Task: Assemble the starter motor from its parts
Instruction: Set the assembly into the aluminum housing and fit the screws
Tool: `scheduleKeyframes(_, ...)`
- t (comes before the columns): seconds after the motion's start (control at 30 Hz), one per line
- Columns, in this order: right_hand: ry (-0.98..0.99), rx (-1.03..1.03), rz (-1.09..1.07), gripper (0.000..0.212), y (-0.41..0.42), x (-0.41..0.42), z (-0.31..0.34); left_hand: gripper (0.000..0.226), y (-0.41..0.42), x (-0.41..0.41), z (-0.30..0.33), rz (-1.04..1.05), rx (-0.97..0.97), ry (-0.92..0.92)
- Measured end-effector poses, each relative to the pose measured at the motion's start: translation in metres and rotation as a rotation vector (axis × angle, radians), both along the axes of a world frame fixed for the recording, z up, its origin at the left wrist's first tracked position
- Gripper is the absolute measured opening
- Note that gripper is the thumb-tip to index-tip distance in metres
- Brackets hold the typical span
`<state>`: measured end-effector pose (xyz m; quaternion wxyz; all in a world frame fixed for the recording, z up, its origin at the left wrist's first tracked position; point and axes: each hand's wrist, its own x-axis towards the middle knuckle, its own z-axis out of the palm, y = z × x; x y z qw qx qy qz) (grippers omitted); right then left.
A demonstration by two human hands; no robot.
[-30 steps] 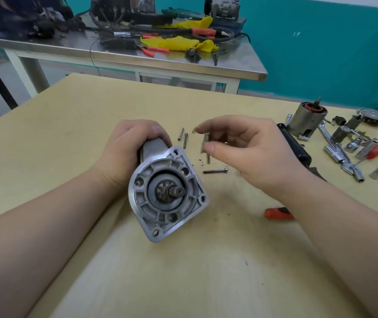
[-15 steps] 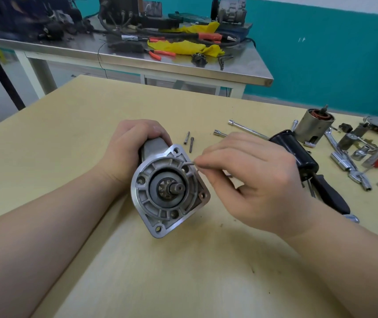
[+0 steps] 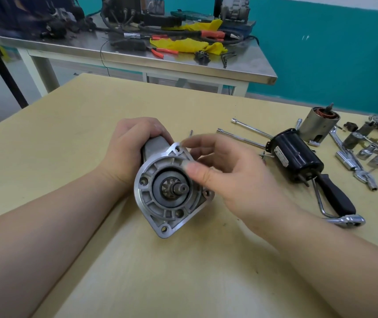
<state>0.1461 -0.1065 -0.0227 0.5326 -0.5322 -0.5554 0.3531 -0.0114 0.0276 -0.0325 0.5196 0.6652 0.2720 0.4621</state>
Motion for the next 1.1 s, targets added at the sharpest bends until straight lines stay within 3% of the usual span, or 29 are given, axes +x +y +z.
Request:
scheduleKeyframes(0.17,0.212,-0.150,-0.022,0.047,-0.001,-0.008,0.001,0.034,-0.009,0.001,0.011,0.072,0.015,-0.138)
scheduleKeyframes(0.3,0.321,-0.113,0.050,0.030,-0.008,-0.015,0.011,0.031,-0.019,0.002,0.018,0.162,0.087,-0.222)
scheduleKeyframes(0.57,0.129,0.024,-0.022,0.024,-0.010,-0.003,0.025,0.036,-0.032,0.005,0.006,0.178,0.165,-0.240)
scheduleKeyframes(0.67,0.034,0.097,-0.037,0.029,-0.016,-0.003,0.027,0.030,-0.033,0.004,0.005,0.115,0.252,-0.285)
scheduleKeyframes(0.73,-0.069,0.184,-0.079,0.036,-0.019,-0.004,0.027,0.039,-0.030,0.006,0.004,0.099,0.300,-0.283)
scheduleKeyframes(0.8,-0.214,0.314,-0.111,0.046,-0.020,-0.004,0.028,0.046,-0.031,0.009,0.006,0.055,0.191,-0.348)
scheduleKeyframes(0.9,-0.583,0.570,-0.208,0.052,-0.017,0.000,0.029,0.046,-0.036,0.014,0.011,-0.109,-0.187,-0.474)
scheduleKeyframes(1.03,-0.902,0.763,-0.291,0.051,-0.012,0.012,0.030,0.073,-0.046,0.017,0.013,-0.437,-0.563,-0.329)
scheduleKeyframes(1.1,-0.982,0.774,-0.309,0.052,-0.010,0.017,0.029,0.076,-0.053,0.019,0.012,-0.546,-0.708,-0.367)
